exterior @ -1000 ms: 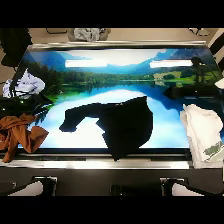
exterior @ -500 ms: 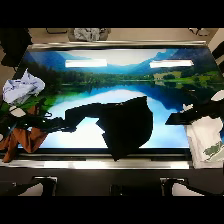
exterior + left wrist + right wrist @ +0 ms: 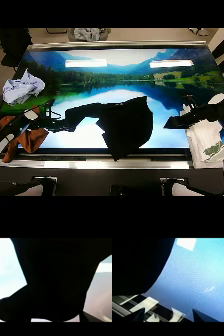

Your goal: Fold the shirts.

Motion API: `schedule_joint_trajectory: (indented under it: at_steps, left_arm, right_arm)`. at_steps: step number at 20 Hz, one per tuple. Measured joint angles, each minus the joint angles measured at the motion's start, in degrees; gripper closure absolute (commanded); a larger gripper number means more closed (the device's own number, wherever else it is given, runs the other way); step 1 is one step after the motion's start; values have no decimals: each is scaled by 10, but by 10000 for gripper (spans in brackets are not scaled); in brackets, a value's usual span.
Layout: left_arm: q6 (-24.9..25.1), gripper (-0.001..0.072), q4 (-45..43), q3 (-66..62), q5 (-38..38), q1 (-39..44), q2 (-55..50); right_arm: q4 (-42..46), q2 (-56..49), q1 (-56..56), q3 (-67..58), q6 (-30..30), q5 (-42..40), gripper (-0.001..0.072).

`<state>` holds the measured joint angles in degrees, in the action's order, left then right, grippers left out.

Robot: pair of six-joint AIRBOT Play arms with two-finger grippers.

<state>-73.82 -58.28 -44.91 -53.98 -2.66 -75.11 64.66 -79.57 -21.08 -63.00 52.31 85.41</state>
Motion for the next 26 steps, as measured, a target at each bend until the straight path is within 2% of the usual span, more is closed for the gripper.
schedule_joint_trajectory:
  at_steps: [1, 2, 3, 4, 5, 10, 15, 19, 20, 21, 22, 26]
  left_arm:
    - [2, 141, 2, 0, 8, 2, -5]
    - [3, 222, 3, 0, 12, 3, -10]
    - [3, 468, 2, 0, 16, 5, -16]
    - [3, 647, 1, 1, 24, 5, -23]
    - [3, 674, 3, 1, 24, 5, -27]
    - [3, 675, -2, -2, 14, 6, -26]
    - [5, 675, -8, -4, 5, 6, 10]
    - [5, 675, -5, -5, 3, 6, 45]
    - [5, 675, -4, -5, 3, 6, 53]
    - [5, 675, -3, -5, 3, 6, 59]
    - [5, 675, -3, -8, 2, 6, 65]
    - [13, 675, -3, -59, -18, 0, 91]
  right_arm:
    - [-1, 0, 0, 0, 1, 0, 23]
    - [-1, 0, 0, 1, 2, 0, 23]
    - [-1, 0, 2, 1, 4, 0, 23]
    - [2, 0, 6, 1, 4, 0, 22]
    - [5, 0, 16, 1, 5, 0, 14]
    - [31, -12, 86, 2, 7, -12, 7]
    - [-7, -43, 136, 42, 17, -49, 9]
    - [-43, -57, 161, 88, 33, -82, 48]
    - [-57, -59, 167, 94, 37, -89, 175]
    - [-57, -60, 174, 99, 37, -106, 546]
    - [-57, -63, 181, 103, 42, -127, 678]
    - [-60, -52, 196, 86, 42, -155, 676]
